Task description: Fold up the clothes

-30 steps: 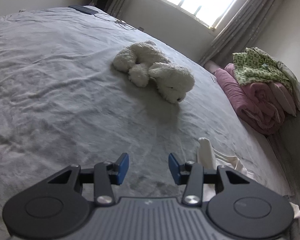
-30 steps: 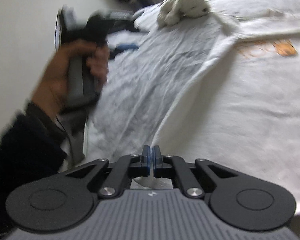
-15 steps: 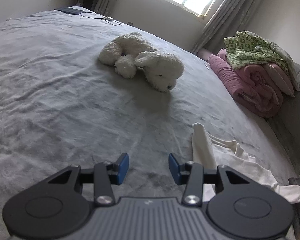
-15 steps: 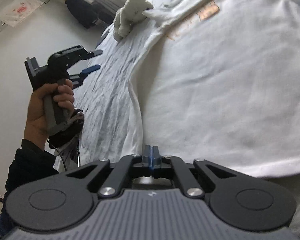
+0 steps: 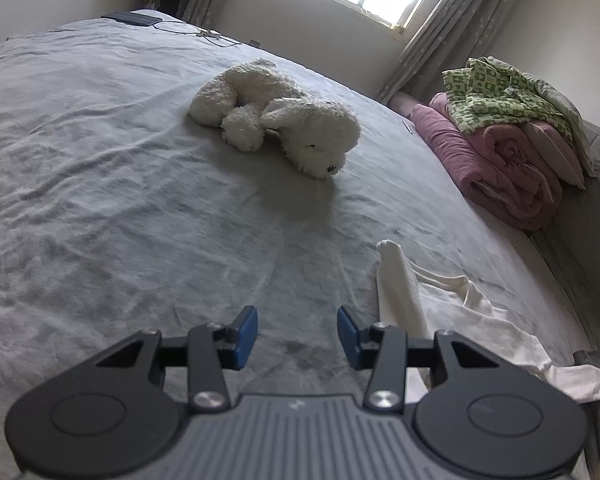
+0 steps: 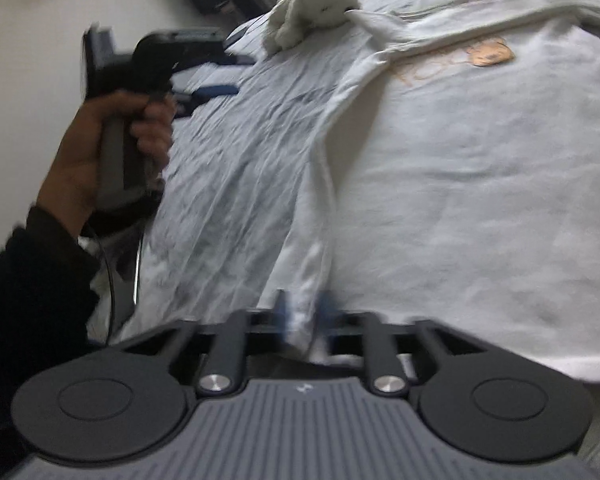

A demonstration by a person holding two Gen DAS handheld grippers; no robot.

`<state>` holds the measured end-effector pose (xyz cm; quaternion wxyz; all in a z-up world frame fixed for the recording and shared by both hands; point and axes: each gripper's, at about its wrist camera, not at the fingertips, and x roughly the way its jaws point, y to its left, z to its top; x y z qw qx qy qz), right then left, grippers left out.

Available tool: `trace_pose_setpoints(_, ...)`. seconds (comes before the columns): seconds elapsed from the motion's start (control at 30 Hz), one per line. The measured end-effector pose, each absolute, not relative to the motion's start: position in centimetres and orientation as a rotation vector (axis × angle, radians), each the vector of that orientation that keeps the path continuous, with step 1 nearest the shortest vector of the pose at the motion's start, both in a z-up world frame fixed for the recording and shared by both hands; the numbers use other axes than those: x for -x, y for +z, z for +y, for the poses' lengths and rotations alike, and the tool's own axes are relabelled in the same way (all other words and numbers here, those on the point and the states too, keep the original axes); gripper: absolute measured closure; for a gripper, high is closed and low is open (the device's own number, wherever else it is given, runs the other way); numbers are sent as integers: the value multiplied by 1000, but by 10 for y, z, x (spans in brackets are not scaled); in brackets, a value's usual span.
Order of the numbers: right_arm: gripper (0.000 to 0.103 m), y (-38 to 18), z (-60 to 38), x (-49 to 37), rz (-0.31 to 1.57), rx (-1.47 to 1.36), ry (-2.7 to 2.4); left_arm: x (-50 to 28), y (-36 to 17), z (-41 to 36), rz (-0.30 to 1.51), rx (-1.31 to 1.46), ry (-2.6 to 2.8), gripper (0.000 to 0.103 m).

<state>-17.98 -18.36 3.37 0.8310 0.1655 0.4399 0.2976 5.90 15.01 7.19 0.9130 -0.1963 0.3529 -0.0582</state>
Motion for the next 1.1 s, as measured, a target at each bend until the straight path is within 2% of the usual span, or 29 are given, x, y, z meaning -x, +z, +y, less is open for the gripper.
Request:
trace_pose_setpoints(0.2, 97, 49, -201, 181, 901, -386, 604, -59, 72, 146, 732, 390, -123, 58)
trace_pose_setpoints(0.33, 97, 25, -212, 169, 995, -390, 533, -61, 69, 141, 747, 366, -122, 58)
trace_pose_setpoints(0.97, 97, 27, -219, 171, 997, -359, 535, -60, 68, 128, 758, 320, -147, 58)
trace_pose_setpoints(1.1, 88, 32, -209, 172, 1000, -292, 561, -60, 66, 121, 767, 299, -169, 58)
